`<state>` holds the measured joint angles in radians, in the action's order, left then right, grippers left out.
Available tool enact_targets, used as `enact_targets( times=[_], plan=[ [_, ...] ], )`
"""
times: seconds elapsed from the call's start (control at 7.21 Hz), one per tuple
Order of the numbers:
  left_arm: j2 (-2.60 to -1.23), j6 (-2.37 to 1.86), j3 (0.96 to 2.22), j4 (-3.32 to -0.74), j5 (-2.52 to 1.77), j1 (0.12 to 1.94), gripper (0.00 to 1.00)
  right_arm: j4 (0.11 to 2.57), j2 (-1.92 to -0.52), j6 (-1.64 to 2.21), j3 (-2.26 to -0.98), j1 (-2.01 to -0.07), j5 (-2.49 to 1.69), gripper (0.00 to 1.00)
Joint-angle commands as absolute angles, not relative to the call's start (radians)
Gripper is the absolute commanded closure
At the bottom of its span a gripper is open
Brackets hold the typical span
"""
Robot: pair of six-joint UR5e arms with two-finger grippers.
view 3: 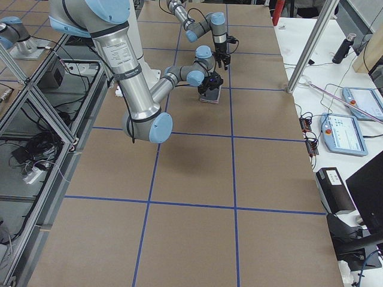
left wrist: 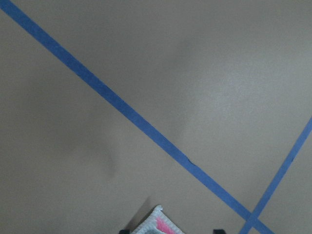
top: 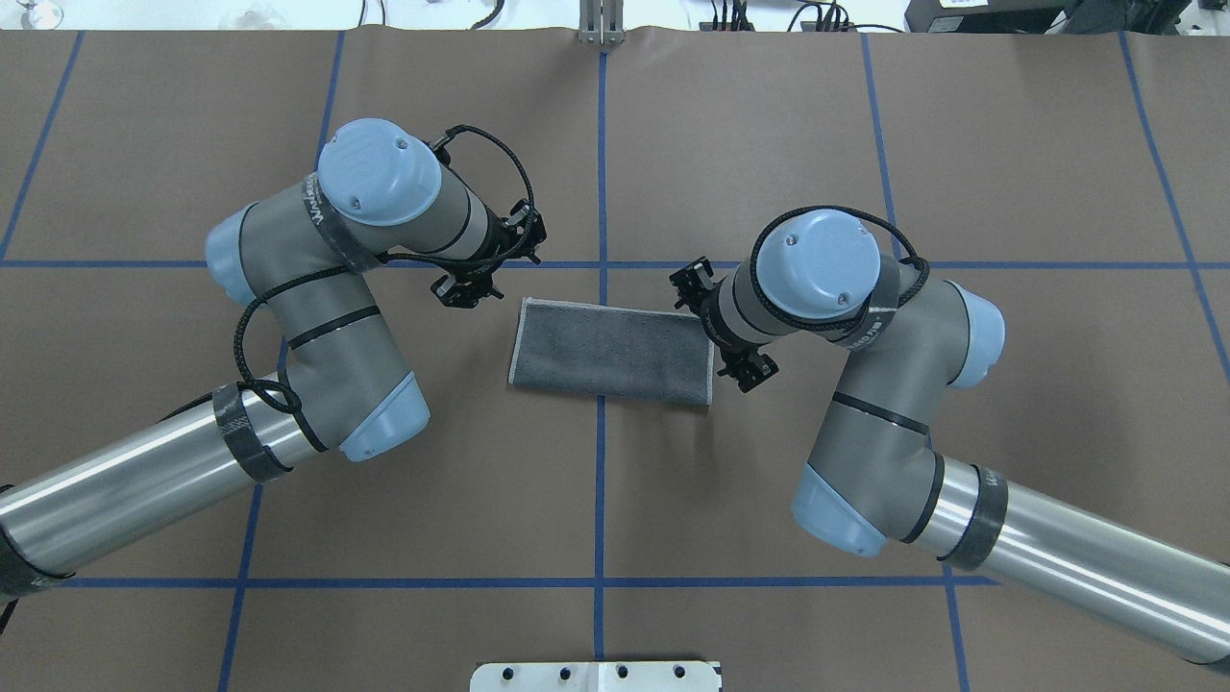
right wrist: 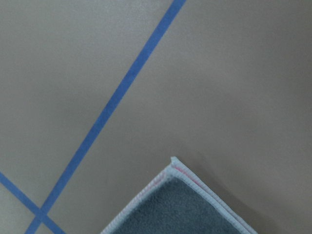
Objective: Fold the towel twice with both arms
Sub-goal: 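Release the folded edge and raise both grippers off the towel, then lower the right gripper onto the folded towel's end nearest it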
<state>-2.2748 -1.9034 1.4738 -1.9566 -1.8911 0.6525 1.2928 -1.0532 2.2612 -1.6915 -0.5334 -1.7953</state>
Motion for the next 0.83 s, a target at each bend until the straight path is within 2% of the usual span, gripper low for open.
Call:
enact_targets(
  times=[0.0, 0.42, 0.69],
  plan=[
    [-2.273, -1.908, 1.483, -1.954, -1.891, 0.657, 0.34, 1.296, -1.077, 2.426, -1.718, -0.447, -1.656, 0.0],
    [-2.272, -1.908, 1.483, -1.953, -1.891, 0.657, 0.34, 1.295, -1.083, 2.436, -1.704, -0.419, -1.644, 0.13],
    [-2.272, -1.908, 1.483, -1.951, -1.891, 0.655, 0.34, 1.295, -1.085, 2.434, -1.701, -0.414, -1.646, 0.26]
  ],
)
